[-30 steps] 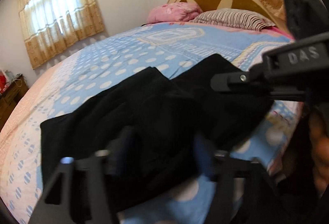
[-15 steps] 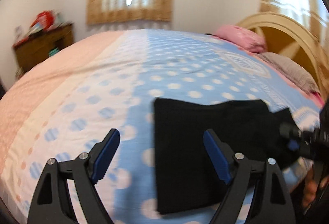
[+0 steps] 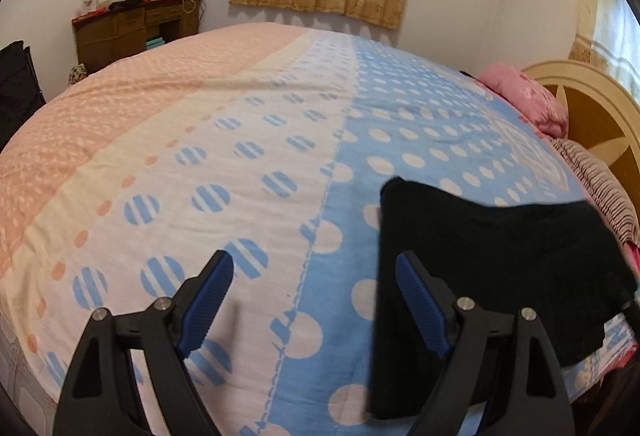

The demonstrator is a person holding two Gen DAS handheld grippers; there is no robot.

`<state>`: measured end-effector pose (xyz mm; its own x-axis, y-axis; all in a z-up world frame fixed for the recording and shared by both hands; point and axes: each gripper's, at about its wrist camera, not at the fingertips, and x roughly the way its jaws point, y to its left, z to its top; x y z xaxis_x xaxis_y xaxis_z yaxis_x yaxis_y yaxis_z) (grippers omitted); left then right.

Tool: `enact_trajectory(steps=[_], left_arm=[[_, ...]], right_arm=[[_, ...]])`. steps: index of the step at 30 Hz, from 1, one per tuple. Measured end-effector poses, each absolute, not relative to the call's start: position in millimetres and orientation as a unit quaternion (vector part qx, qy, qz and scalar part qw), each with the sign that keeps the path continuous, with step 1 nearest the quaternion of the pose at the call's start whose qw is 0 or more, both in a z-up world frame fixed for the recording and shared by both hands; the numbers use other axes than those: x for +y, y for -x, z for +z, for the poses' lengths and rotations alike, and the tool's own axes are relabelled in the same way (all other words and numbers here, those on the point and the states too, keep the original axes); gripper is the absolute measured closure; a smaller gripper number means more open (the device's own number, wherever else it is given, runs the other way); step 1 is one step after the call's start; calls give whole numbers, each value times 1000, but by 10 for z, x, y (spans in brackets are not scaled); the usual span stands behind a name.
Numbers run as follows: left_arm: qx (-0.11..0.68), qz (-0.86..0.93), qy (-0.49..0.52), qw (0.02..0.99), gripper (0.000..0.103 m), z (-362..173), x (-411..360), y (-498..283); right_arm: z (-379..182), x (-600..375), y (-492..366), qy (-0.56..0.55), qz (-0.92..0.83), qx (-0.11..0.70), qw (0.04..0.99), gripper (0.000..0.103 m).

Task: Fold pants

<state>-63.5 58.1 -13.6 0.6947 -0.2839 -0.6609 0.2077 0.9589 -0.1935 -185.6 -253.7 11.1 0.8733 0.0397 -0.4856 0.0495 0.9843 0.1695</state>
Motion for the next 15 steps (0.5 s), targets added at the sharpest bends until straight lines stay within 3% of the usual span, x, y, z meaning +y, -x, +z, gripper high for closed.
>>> enact_trajectory(steps=[3,8,15], left_arm=[[361,-138,53,921,17,-97,555,641],[360,-158,42,918,17,-94,391,652],[365,-197,12,910,17,-105,4,726]], right_arm=[[12,-2861,2077,-91,-49,265,959,87],[-647,-3286,2184,-143,-106,339,924,87],[-666,-3316,2167,-158,-111,322,927,86]])
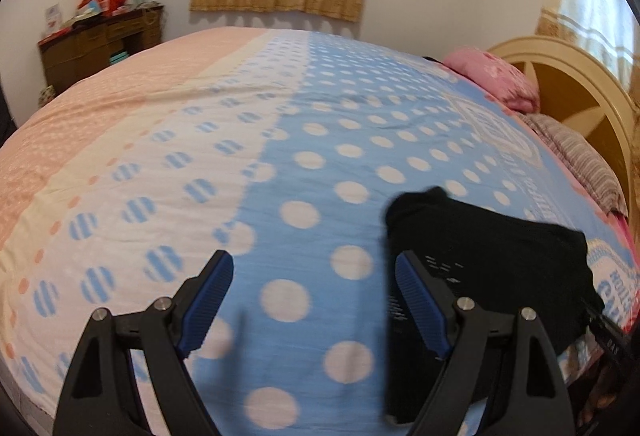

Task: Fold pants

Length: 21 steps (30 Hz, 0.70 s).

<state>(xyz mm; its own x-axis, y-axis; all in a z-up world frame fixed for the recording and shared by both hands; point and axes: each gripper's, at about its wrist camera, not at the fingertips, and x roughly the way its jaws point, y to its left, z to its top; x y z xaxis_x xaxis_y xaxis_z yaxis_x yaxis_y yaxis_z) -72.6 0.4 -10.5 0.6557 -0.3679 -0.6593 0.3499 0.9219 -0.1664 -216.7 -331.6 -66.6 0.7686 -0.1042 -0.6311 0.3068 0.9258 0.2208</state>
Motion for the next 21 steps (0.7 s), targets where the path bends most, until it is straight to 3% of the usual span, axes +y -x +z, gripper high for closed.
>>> enact_trajectory(steps=[6,10,16,21], left_arm=[[374,-224,-14,900,17,-213,-320,800],[398,-214,-47,891,17,-398,-439,798],[397,-210,-29,893,15,-361,-348,799],[403,-207,-24,891,12,-434,-315,809]], right_arm=[[-562,-3290,2216,-197,-99,321,921,80],[-322,-3343,2386,-218,-112,278,929,75],[41,-3070,2254,-107,-180,242,948,75],[122,-2602,1770,-98,-10,255,962,75]])
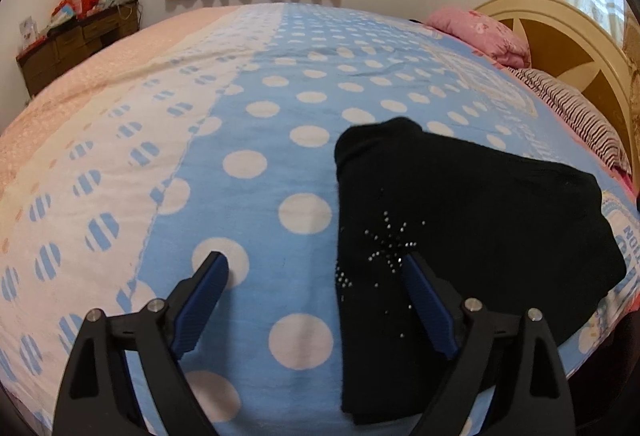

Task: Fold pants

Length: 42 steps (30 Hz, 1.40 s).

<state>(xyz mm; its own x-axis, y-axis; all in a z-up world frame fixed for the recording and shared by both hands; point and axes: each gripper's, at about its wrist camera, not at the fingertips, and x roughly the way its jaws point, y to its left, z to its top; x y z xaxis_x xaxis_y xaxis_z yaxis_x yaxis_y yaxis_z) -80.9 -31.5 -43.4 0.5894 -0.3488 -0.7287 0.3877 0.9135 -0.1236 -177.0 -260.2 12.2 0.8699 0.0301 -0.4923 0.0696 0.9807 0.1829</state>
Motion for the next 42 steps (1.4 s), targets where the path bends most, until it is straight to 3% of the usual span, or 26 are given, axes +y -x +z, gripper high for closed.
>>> enact_trajectory(steps=[7,12,23,31,42], left_arm=[[405,-204,-16,891,12,-465,-261,918],[414,-203,-25,887,11,-473,-273,896],[408,-195,-39,891,9,-506,-298,922],[414,-199,-43,887,8,-487,-295,917],[418,-191,-47,887,2,-485,-332,892]], right_arm=[[-210,-1797,657,-85,164,332,925,75],[-562,-1642,104,-57,151,412,897,75],[-683,-1598,-298,-67,132,427,892,77],[-260,-2252,384,-191,112,308,925,75],[-258,-3180,1756,-166,-115,293,935,75]])
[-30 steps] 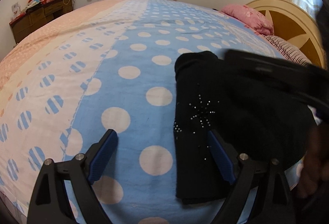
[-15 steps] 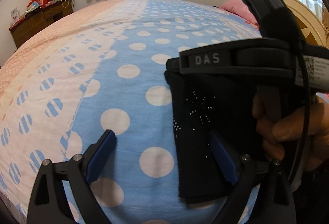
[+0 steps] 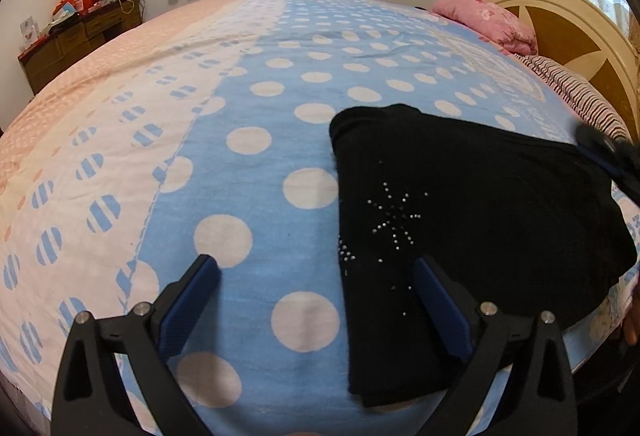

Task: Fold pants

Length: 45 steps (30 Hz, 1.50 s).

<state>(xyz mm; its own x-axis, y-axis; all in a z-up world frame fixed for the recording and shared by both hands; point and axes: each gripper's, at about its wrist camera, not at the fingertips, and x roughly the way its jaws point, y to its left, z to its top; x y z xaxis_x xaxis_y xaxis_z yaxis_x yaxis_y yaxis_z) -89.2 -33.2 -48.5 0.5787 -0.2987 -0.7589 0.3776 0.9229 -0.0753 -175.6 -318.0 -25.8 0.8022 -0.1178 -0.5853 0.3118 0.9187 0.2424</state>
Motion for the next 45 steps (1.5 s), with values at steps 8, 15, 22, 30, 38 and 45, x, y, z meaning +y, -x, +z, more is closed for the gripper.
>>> enact_trajectory(steps=[8,15,22,30,38,45], left_arm=[[422,-181,-50,887,0,-490,-402,835],[405,-180,-54,895,7,-290,-358,838],[362,-229,-35,903,20,36,-556,612],[448,-257,68,854,86,-246,-598,177],[460,-231,67,855,96,-358,-623,-100],[423,-191,53,884,76,-42,-258,-32]], right_arm=[[-528,-3189,1836,-118,-128,307,936,67],[-566,-3014,1789,-79,-132,307,939,56],[-563,-3138,1850,-130,-113,294,940,56],[-576,-3119,1853,-124,-109,293,942,56],[-590,-3126,1873,-133,-105,289,942,56],[-599,-3150,1879,-141,-103,282,943,56]])
